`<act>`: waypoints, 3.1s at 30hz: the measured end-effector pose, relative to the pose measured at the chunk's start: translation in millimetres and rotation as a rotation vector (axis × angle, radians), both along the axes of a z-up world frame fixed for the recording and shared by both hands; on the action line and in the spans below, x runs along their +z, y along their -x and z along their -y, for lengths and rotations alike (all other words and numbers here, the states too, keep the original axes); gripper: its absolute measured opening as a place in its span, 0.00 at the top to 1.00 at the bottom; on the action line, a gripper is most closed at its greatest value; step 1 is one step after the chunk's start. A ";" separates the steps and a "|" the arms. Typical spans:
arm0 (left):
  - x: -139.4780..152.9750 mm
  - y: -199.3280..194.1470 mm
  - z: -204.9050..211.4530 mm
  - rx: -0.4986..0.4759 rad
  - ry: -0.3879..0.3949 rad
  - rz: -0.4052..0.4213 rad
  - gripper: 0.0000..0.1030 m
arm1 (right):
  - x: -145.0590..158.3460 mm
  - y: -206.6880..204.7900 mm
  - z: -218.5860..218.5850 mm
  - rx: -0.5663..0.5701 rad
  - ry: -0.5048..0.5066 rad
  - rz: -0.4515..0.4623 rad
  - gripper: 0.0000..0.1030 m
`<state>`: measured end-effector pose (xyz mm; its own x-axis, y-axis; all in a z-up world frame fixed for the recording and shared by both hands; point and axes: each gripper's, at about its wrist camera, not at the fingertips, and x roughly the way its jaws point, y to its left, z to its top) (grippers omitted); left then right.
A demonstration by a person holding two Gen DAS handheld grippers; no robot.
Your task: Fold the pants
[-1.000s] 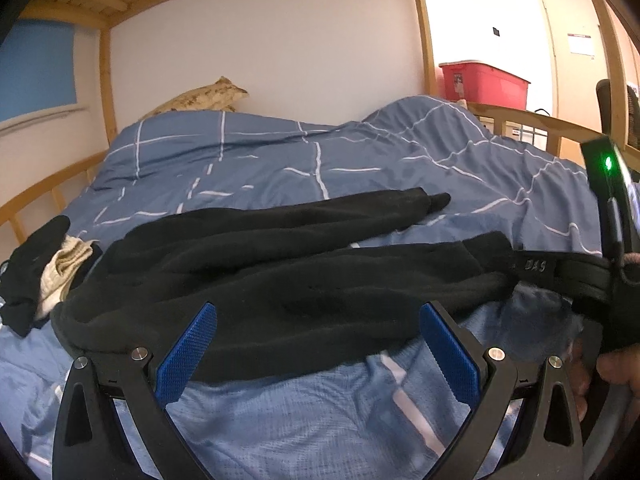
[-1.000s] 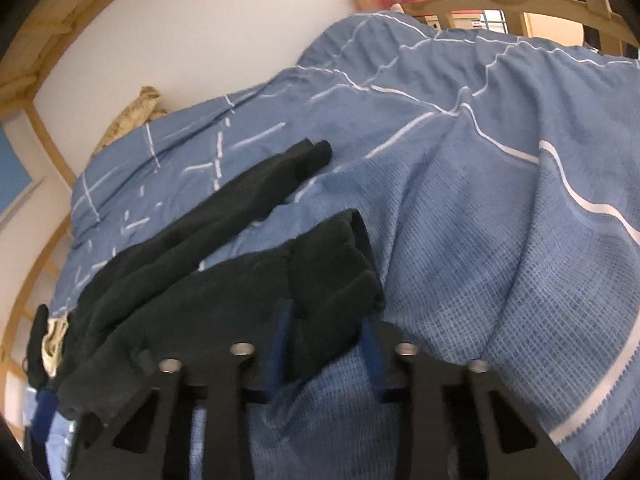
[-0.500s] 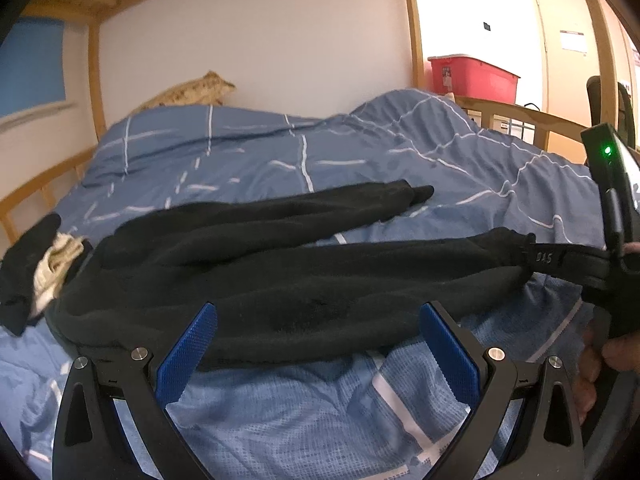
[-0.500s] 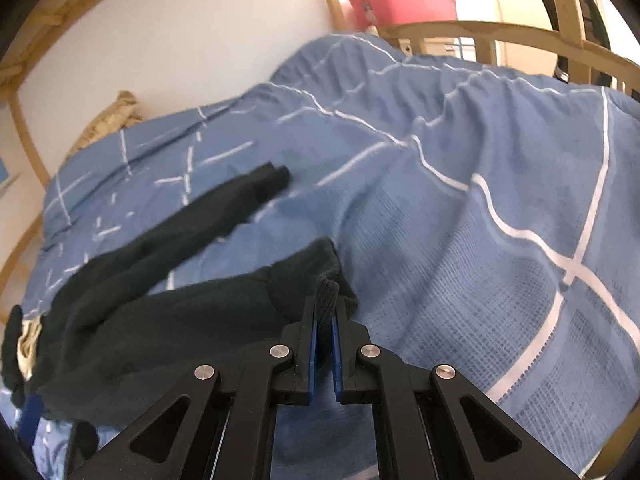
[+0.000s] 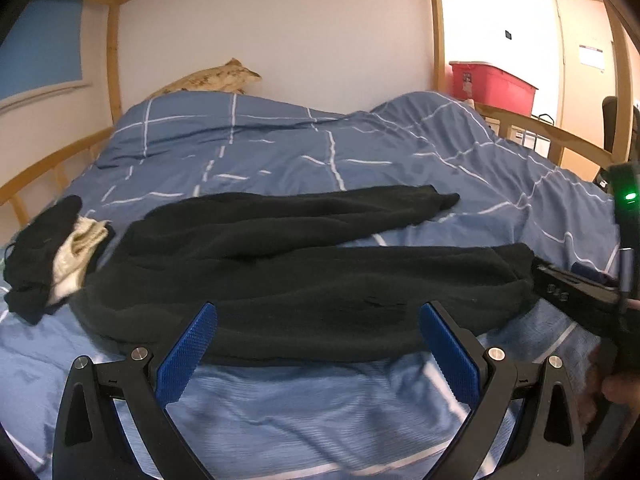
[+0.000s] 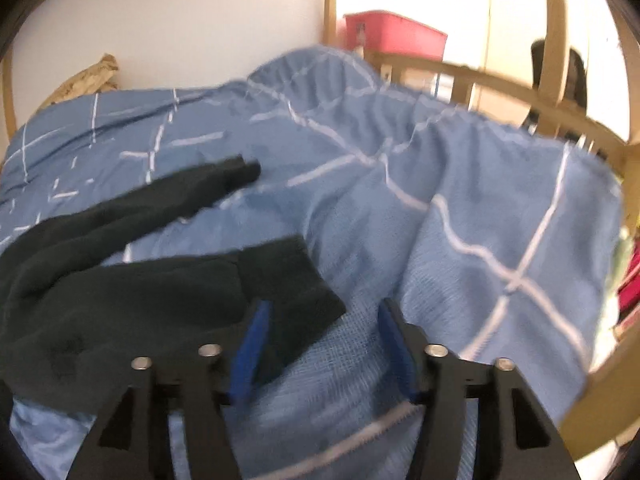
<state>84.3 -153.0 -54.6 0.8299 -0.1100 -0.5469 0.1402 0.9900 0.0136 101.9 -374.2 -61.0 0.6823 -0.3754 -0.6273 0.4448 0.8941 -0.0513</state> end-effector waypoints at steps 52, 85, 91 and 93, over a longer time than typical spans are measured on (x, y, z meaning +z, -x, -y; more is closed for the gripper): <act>33.2 -316.8 48.4 -0.171 -0.116 -0.486 0.01 | -24.3 -284.4 67.7 0.128 -0.412 -0.339 0.88; 78.2 -88.6 -154.6 -0.062 -0.137 -0.090 0.00 | 89.7 -81.6 -132.9 0.391 -0.009 0.061 0.31; 56.5 -31.6 -180.1 0.021 -0.122 -0.048 0.00 | 65.0 -25.5 -143.3 0.327 -0.057 0.106 0.31; 49.2 -16.1 -185.4 0.054 -0.123 -0.020 0.00 | 55.7 -11.9 -143.5 0.301 -0.093 0.111 0.31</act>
